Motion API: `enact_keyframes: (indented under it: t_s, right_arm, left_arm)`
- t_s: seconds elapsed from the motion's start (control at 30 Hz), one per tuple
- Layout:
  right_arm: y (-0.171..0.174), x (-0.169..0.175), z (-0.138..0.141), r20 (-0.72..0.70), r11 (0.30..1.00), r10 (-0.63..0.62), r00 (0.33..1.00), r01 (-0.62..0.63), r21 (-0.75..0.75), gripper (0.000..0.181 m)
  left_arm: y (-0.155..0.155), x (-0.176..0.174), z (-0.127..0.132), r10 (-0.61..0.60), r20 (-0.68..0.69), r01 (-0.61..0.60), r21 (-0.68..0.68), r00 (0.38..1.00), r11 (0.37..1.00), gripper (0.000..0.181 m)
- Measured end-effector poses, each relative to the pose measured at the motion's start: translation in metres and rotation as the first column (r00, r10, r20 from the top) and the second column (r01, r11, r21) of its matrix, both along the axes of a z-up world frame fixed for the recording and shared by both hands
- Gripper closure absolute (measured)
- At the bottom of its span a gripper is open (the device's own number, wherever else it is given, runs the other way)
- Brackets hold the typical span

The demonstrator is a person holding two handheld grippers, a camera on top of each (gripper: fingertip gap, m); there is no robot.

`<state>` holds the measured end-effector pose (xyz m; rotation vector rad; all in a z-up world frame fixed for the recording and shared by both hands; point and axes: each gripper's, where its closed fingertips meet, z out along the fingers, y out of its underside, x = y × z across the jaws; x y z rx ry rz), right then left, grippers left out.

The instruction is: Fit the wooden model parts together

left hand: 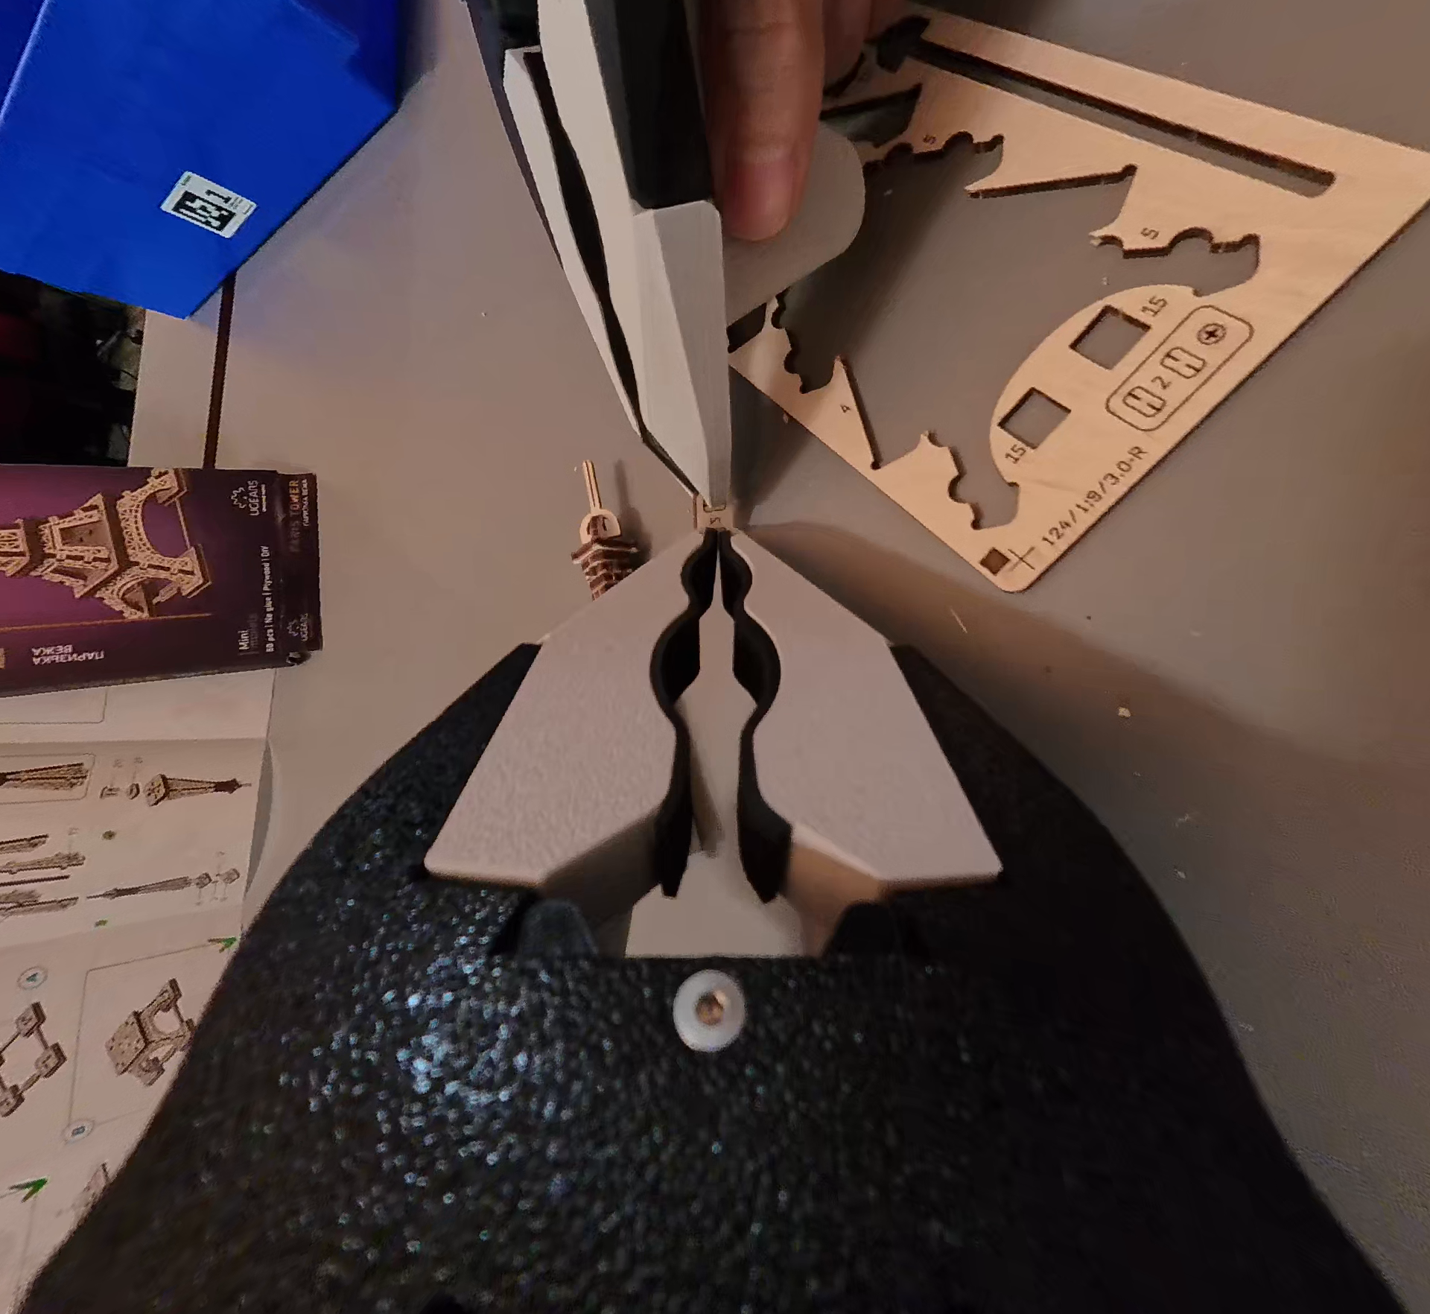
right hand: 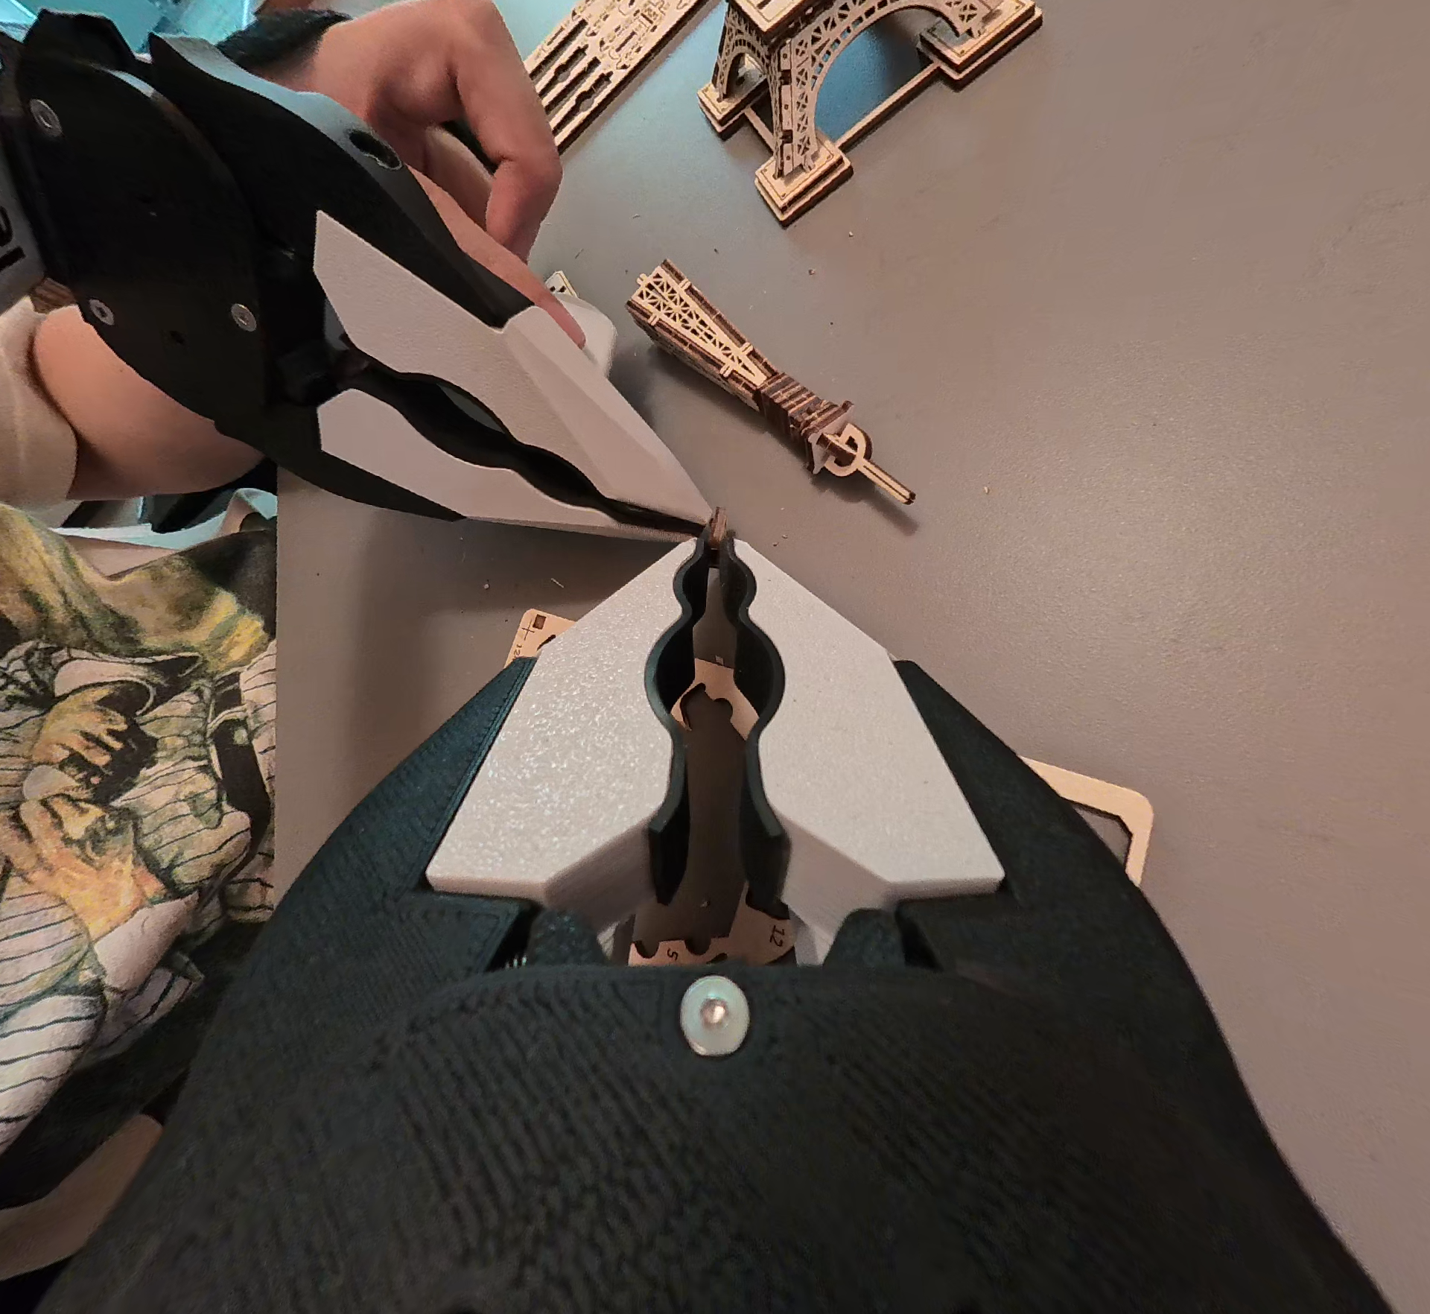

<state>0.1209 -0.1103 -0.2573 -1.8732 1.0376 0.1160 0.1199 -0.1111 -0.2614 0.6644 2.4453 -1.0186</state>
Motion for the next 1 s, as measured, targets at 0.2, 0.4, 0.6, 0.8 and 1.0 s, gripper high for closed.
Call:
enact_keyframes:
  t_s: [0.2,0.4,0.6,0.8,1.0]
  right_arm:
    - [0.0,0.0,-0.001,0.0,1.0,-0.003,1.0,0.003,-0.006,0.18]
    - [0.0,0.001,-0.001,-0.004,1.0,-0.006,1.0,0.006,-0.004,0.18]
    - [0.0,0.0,0.001,-0.001,1.0,0.005,1.0,-0.005,0.013,0.18]
    - [0.0,-0.001,0.0,0.011,1.0,0.016,1.0,-0.016,-0.001,0.18]
    - [0.001,-0.003,0.0,0.037,0.999,0.042,0.998,-0.041,-0.033,0.18]
  left_arm:
    - [-0.002,0.002,-0.001,0.012,0.02,-0.012,0.01,1.0,1.0,0.181]
    - [-0.001,0.0,-0.002,-0.005,-0.029,0.006,0.04,1.0,0.999,0.181]
    - [-0.002,0.003,0.006,0.07,-0.108,-0.075,-0.05,0.992,0.996,0.163]
    - [-0.001,0.006,-0.001,0.056,-0.108,-0.058,-0.016,0.993,0.998,0.168]
    - [0.0,0.001,-0.005,-0.038,-0.184,0.042,0.02,0.982,0.999,0.176]
